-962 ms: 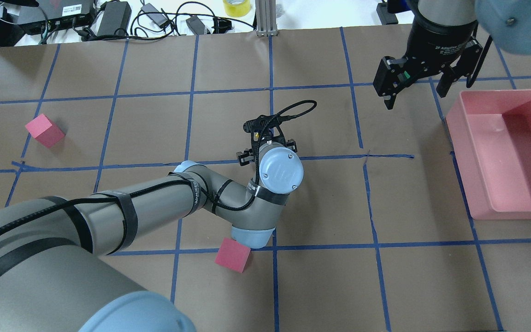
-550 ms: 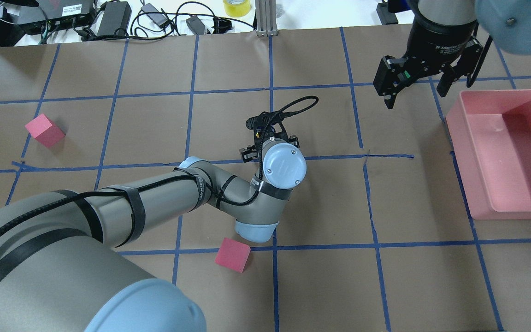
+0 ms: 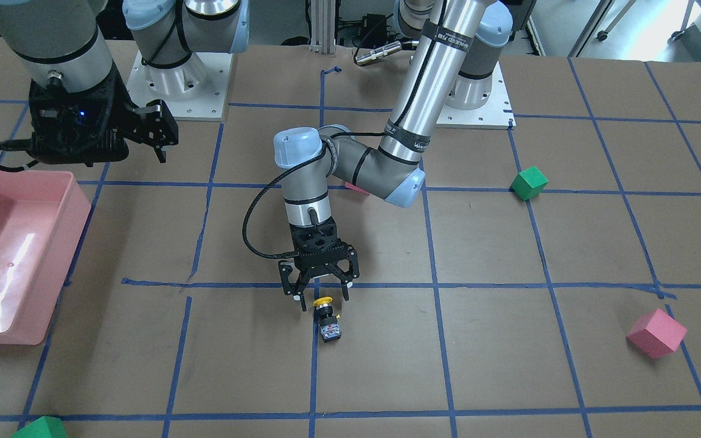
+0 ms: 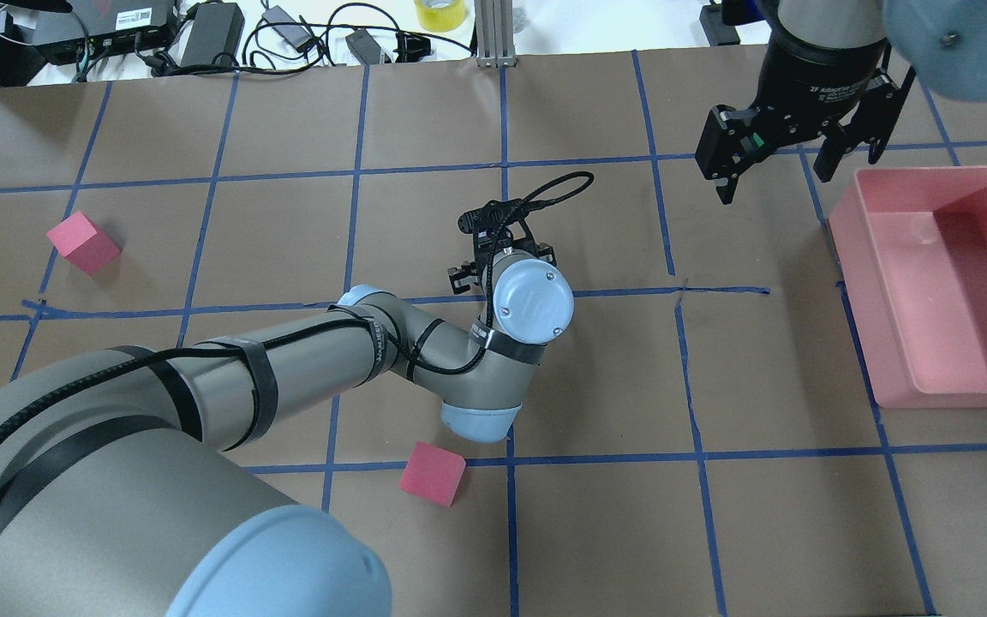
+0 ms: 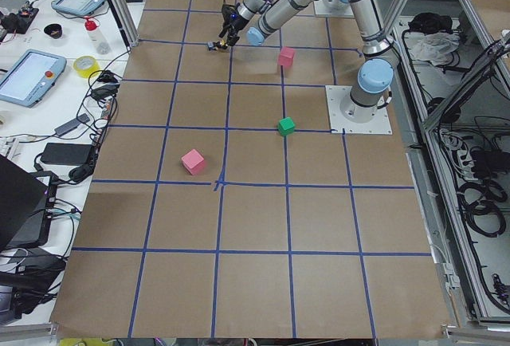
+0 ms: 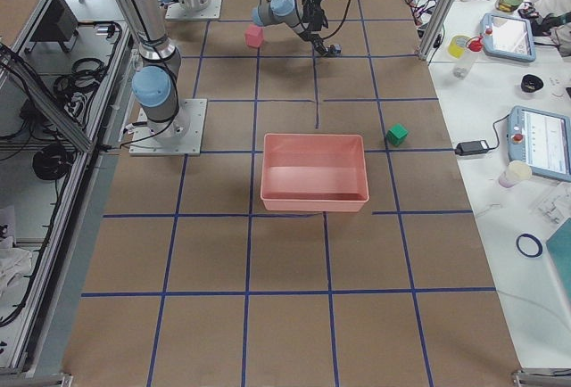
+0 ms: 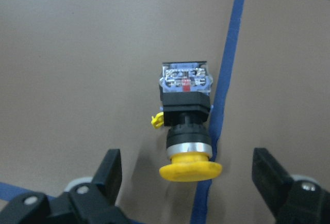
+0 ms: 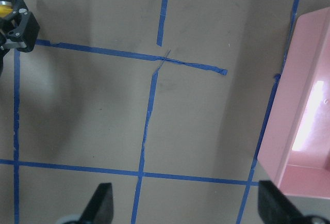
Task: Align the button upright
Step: 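Lower the left gripper and close it around the switch's yellow cap end, then lift the switch with the left gripper and rotate it cap-up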
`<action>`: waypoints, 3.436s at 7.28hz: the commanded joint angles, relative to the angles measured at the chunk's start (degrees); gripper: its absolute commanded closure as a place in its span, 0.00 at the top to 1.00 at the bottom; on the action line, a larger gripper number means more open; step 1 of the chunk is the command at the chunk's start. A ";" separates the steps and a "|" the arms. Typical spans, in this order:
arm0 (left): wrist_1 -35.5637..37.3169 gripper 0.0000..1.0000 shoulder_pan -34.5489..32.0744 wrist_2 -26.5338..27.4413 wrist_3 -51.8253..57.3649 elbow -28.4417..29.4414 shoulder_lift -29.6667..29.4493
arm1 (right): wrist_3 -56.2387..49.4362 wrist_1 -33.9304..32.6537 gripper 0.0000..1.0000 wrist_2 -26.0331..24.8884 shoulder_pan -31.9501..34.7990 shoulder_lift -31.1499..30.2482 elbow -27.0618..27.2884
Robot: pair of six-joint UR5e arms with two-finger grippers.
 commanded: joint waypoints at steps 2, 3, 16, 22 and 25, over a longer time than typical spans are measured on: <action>0.00 0.81 0.16 0.57 0.00 0.26 -0.55 | 0.05 0.17 1.00 -0.76 0.01 0.00 0.10; 0.00 0.81 0.16 0.49 0.00 0.35 -0.64 | 0.05 0.26 1.00 -0.76 0.01 0.00 0.18; -0.61 0.39 0.16 -0.13 1.05 1.23 0.59 | 0.05 -0.27 1.00 -0.84 0.01 0.09 0.18; -1.06 0.37 2.86 -3.00 2.64 1.49 3.22 | 0.13 -0.09 1.00 -0.84 0.01 0.09 0.45; -2.20 0.89 3.23 -4.52 -1.29 0.79 2.18 | 0.13 0.08 1.00 -0.84 0.01 0.09 0.54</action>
